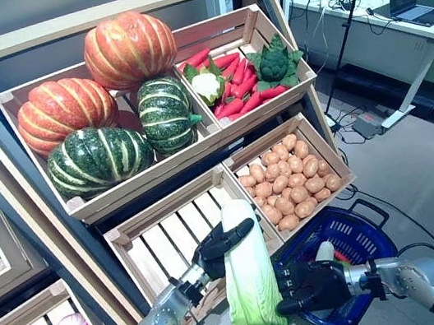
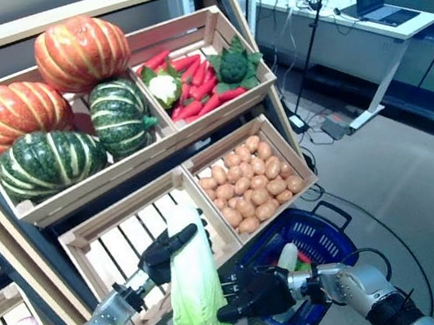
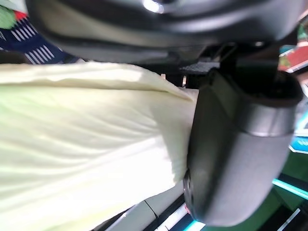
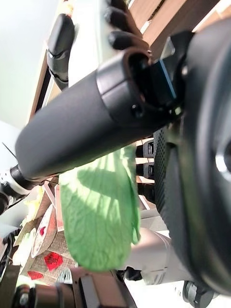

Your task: Put vegetables into the basket

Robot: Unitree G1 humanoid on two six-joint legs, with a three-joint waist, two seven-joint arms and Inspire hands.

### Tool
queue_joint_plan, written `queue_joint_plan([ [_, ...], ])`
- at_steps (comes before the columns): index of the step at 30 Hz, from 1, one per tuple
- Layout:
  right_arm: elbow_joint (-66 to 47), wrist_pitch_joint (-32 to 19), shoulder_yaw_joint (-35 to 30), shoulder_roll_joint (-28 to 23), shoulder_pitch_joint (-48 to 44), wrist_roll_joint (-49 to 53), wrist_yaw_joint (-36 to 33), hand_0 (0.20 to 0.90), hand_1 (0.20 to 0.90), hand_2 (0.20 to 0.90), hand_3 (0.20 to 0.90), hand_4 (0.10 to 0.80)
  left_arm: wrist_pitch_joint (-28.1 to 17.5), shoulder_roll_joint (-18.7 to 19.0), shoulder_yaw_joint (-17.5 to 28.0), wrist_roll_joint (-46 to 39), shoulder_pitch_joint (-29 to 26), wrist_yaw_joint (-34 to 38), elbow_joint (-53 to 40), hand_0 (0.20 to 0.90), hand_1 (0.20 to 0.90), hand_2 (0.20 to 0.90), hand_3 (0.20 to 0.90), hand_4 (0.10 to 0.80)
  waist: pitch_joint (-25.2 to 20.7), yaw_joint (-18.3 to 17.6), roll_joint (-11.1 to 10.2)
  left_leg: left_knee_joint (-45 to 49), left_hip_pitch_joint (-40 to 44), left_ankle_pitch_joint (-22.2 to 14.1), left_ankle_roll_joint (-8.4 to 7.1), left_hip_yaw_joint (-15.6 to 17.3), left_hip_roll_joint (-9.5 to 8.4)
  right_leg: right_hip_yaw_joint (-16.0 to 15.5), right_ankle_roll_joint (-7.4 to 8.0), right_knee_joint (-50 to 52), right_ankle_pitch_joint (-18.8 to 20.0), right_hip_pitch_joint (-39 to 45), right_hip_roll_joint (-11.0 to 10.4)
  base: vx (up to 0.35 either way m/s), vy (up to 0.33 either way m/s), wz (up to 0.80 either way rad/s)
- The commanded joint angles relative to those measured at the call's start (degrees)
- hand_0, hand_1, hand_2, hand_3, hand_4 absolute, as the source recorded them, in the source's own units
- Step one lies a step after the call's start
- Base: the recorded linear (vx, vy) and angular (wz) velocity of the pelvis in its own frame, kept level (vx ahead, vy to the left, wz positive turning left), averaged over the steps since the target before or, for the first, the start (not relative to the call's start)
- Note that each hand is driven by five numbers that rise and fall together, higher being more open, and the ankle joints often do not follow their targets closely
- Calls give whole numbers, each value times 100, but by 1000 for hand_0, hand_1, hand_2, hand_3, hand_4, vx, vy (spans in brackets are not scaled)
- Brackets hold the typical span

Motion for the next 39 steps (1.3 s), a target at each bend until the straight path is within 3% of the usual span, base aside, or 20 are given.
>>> queue_joint_plan([
  [1,-798,-26,170,517,-697,1075,15,900,900,900,900,800,-505,-74,-160,-369,-748,42,-56,300,300,300,300,400,-32,59,-185,49,483,-677,-256,39,182,57,137,108,305,-66,-390,0,0,0],
  [13,-778,-102,473,667,-924,932,-1282,900,900,900,900,800,-637,-185,-286,-596,-801,384,-110,300,300,300,300,400,-62,64,-210,49,499,-656,-235,57,173,79,126,88,337,-42,-393,0,0,0],
  [19,-789,-12,592,794,-1001,1066,-1405,900,900,900,900,800,-645,-247,-293,-682,-817,416,-97,300,300,300,300,400,-81,83,-220,49,519,-666,-227,52,166,89,119,68,341,-11,-393,0,0,0],
  [20,-810,9,610,818,-1002,1115,-1410,804,804,804,804,736,-628,-258,-290,-697,-809,404,-104,300,300,300,300,400,-85,89,-219,49,520,-665,-227,45,164,92,117,66,340,-6,-392,0,0,0],
  [21,-807,1,634,842,-1011,1167,-1413,641,641,641,641,627,-605,-271,-283,-674,-800,425,-124,300,300,300,300,400,-86,98,-218,49,524,-662,-227,45,167,91,115,70,339,-4,-395,0,0,0],
  [22,-804,-5,639,848,-1014,1200,-1430,300,300,300,300,400,-599,-274,-281,-666,-799,427,-129,300,300,300,300,400,-86,100,-218,49,525,-662,-227,46,168,90,115,72,338,-4,-396,0,0,0],
  [39,-883,-223,596,935,-963,1377,-1385,300,300,300,300,400,-472,-275,-273,-596,-748,464,-133,300,300,300,300,400,-126,117,-201,49,539,-676,-224,21,146,130,119,80,327,6,-395,0,0,0],
])
